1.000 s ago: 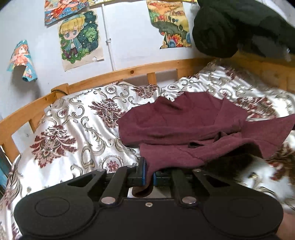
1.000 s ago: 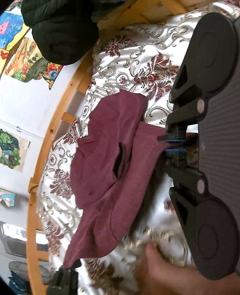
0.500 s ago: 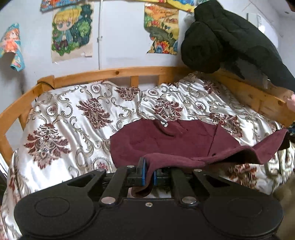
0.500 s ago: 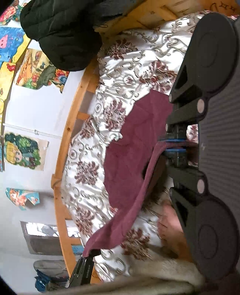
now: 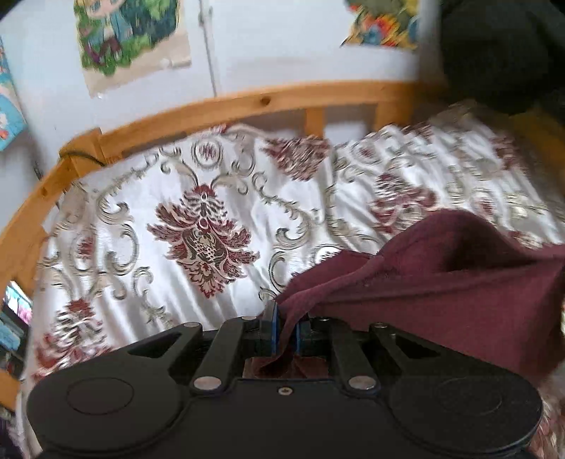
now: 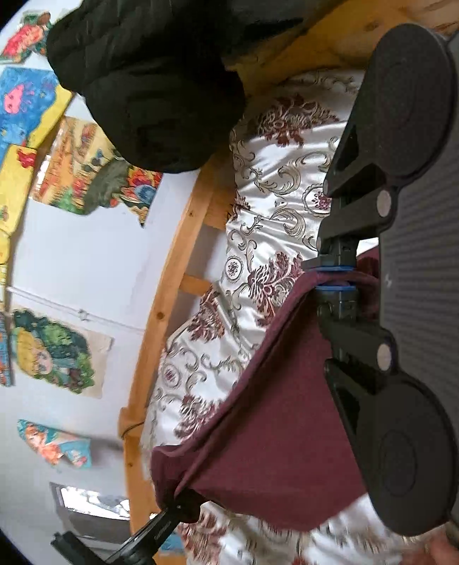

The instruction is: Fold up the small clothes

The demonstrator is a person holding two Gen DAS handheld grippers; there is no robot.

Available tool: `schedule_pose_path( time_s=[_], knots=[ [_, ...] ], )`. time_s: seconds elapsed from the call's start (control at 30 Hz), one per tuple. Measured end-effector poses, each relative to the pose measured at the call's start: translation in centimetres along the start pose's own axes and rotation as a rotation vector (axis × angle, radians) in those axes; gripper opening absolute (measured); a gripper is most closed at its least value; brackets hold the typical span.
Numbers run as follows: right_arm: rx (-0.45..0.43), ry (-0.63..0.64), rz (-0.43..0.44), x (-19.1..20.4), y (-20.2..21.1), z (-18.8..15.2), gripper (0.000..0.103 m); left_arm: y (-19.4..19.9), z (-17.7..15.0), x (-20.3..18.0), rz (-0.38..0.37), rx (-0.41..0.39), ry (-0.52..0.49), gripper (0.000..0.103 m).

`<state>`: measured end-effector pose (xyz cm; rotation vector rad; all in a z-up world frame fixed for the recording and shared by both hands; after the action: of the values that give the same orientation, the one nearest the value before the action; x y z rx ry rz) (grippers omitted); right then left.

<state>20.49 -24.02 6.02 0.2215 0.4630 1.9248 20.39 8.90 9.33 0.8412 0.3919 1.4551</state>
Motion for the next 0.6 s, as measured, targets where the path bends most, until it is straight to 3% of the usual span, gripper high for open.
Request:
schedule_pose_path(
  time_s=[0.33, 0.5, 0.6],
  knots=[
    [0.231, -0.087, 0.003, -2.9, -12.9, -2.9, 0.009, -13.6, -0.5, 0.0, -0.067, 0.137, 0.063, 0.011],
    [0.283, -0.166, 0.014, -4.4, -15.5, -4.6, 0.010, -16.4, -1.1, 0.3, -0.103, 0.174, 0.110, 0.017],
    [0.293, -0.227, 0.041, -5.2, -16.0, -5.0, 0.021, -17.4, -1.2, 0.7, -0.111, 0.187, 0.140, 0.027]
  ],
)
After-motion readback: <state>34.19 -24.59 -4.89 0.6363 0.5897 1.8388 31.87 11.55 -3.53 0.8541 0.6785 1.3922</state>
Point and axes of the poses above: each gripper's, at about its wrist camera, not at the fingertips, and y roughly against the way its jaws point, x to its left, z to its top, the point moved 1 cm from there along -y, roughly the way its jaws point, and after that the axes turned 13 degrees about -y, right-handed, at the moved point
